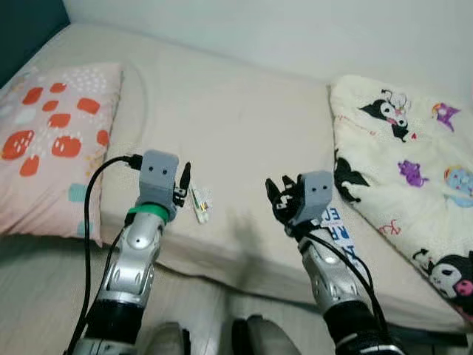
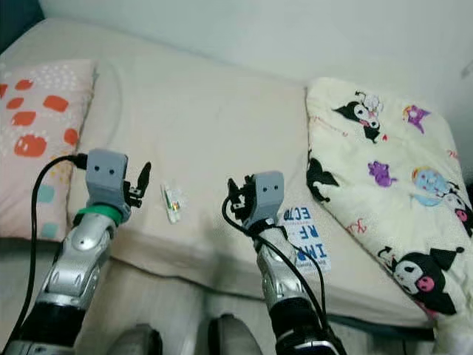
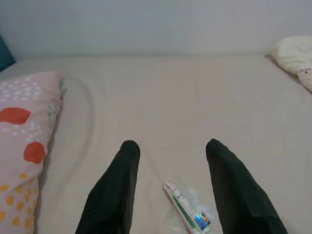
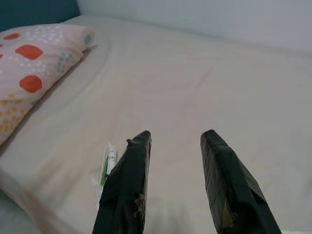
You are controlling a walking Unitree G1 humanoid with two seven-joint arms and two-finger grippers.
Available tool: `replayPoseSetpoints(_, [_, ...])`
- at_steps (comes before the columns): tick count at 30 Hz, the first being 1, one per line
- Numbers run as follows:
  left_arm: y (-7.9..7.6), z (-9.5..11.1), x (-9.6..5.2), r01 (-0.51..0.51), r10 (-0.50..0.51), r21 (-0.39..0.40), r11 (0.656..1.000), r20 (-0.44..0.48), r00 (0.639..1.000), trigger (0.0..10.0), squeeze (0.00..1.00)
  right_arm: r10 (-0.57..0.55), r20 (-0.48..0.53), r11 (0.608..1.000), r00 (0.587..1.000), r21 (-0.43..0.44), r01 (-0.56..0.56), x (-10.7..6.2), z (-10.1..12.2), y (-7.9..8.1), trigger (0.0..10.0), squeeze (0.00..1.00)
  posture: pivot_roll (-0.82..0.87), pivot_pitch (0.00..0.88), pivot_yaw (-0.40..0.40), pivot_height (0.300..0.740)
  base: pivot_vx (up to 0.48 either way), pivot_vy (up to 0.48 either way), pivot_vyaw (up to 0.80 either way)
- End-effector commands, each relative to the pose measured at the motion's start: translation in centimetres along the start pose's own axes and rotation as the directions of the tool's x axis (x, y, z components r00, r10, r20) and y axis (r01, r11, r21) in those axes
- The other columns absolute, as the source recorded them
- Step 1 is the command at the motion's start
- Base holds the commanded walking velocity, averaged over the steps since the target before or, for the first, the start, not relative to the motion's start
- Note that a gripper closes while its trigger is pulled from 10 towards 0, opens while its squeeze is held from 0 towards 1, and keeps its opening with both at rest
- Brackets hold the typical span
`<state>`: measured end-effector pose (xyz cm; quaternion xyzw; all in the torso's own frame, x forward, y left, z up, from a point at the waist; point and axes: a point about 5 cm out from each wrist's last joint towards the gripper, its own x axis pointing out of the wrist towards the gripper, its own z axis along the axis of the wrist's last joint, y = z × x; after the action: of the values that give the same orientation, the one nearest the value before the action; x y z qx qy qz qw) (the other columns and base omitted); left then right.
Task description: Clean up the room
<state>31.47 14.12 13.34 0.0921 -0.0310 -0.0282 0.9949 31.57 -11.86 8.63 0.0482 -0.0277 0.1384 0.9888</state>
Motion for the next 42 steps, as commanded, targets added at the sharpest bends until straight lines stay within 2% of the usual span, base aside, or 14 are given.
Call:
replayPoseSetpoints(1, [-0.49,-0.74,-0.23,0.019,-0.019,0.005,1.000,-0.035,0.999,10.0,0.00,-0.017,-0.035,1.000,0.999,0.005,0.017,-0.55,-0.86,-0.42,10.0,0.00,0.01,0.065,-0.042,0.630,0.000,0.000,0.00])
replayPoseSetpoints(15, [-0.63,-0.74,-0.14,0.023,-0.022,0.009,1.000,-0.038,0.999,10.0,0.00,-0.016,-0.037,1.000,0.999,0.005,0.016,-0.54,-0.90,-0.35,10.0,0.00,0.01,0.068,-0.040,0.580,0.000,0.000,0.00])
replayPoseSetpoints(27, [-1.44,-0.89,0.41,0.011,-0.010,0.021,1.000,-0.060,0.998,10.0,0.00,-0.015,-0.034,1.000,0.999,0.006,0.015,-0.82,-0.97,-0.39,10.0,0.00,0.00,0.086,-0.042,0.525,0.000,0.000,0.00])
replayPoseSetpoints(42, [-1.49,-0.92,0.46,0.009,-0.007,0.023,1.000,-0.060,0.998,10.0,0.00,-0.015,-0.034,1.000,0.999,0.006,0.015,-0.84,-0.96,-0.39,10.0,0.00,0.00,0.086,-0.042,0.455,0.000,0.000,0.00])
